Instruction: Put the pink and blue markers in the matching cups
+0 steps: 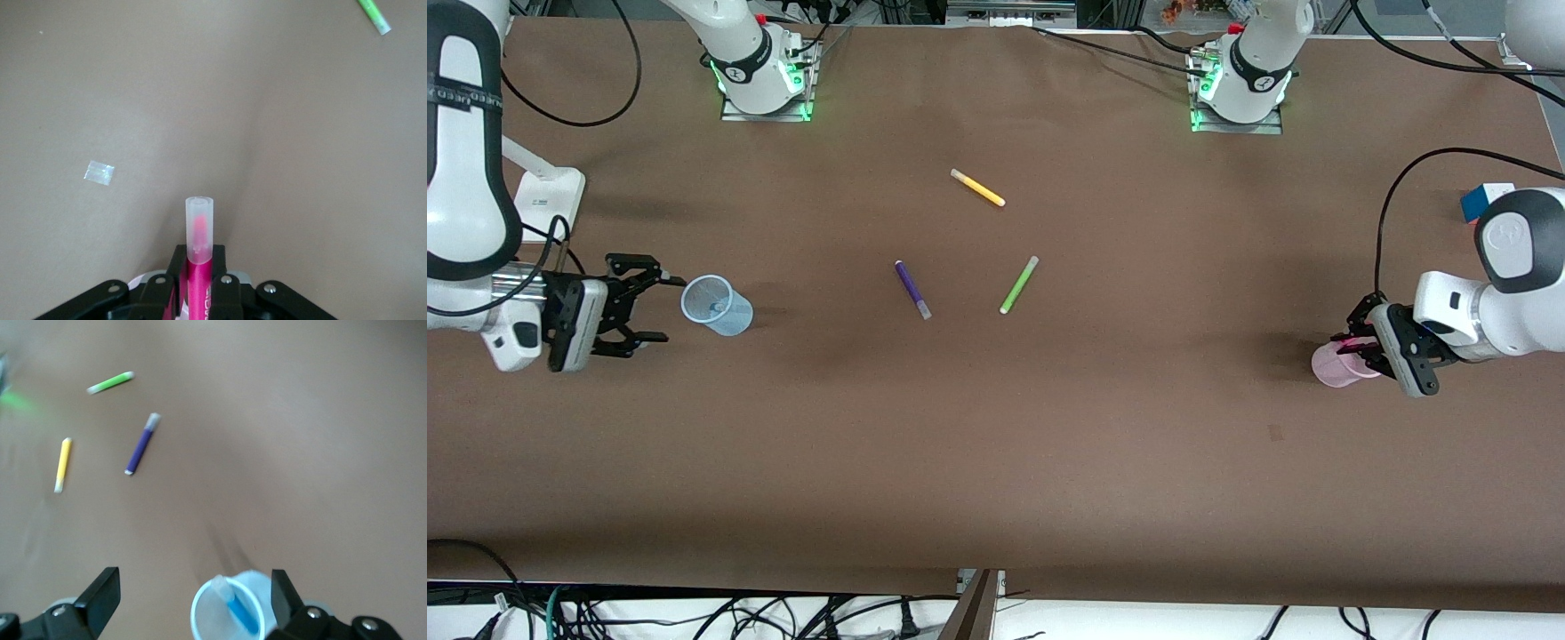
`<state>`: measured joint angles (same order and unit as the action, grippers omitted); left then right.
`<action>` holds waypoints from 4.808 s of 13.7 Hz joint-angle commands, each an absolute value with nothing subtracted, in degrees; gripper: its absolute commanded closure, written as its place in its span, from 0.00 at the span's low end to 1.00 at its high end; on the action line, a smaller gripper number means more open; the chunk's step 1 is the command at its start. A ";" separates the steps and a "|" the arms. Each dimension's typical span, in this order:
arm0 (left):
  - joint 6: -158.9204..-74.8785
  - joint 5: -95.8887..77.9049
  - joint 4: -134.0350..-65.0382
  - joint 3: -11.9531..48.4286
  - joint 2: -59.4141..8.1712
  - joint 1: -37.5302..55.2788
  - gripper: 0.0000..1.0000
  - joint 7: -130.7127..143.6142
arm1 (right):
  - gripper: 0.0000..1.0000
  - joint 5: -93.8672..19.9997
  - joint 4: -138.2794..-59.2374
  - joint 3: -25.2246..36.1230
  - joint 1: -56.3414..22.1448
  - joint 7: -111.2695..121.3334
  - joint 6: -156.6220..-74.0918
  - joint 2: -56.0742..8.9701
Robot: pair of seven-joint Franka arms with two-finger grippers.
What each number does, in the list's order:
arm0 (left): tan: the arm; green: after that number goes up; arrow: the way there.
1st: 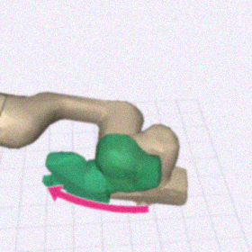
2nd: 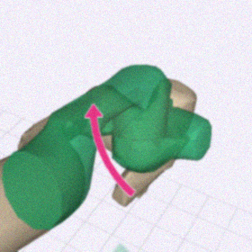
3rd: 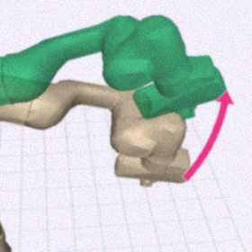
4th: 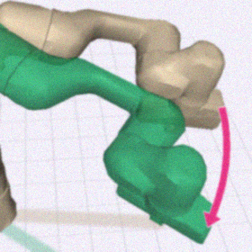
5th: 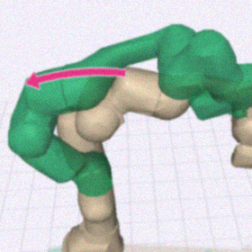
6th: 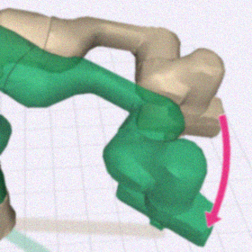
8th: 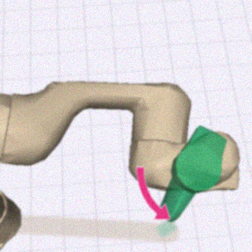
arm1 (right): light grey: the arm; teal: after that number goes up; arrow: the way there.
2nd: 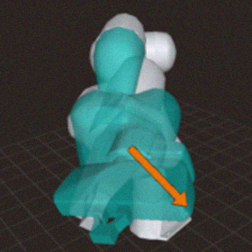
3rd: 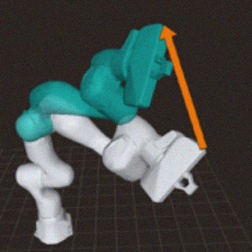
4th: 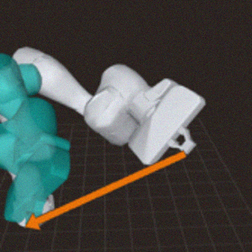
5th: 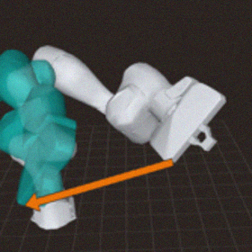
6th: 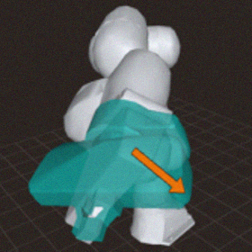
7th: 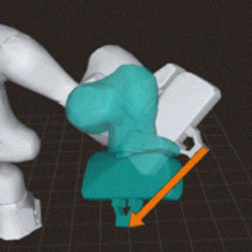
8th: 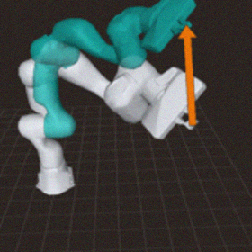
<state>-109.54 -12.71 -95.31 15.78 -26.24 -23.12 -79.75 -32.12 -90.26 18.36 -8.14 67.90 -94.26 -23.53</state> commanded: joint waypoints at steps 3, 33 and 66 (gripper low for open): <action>-110.57 -19.76 -95.01 16.61 -30.31 -27.50 1.00 -92.00 | 0.00 -18.58 -81.14 18.10 -13.52 33.11 -87.82 -23.73; -88.78 -2.64 -90.18 21.61 -6.95 -18.11 0.00 -25.37 | 0.00 -0.17 -87.10 7.64 -7.12 0.09 -76.47 0.18; -87.63 2.64 -91.85 0.62 -2.99 7.65 0.00 -6.59 | 0.00 0.09 -86.40 8.52 -6.94 0.62 -76.82 -0.97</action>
<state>-86.98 2.27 -91.53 0.57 -3.23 7.79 -6.22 0.87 -87.97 8.59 -7.52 0.72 -77.86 -0.36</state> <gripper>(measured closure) 0.000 0.000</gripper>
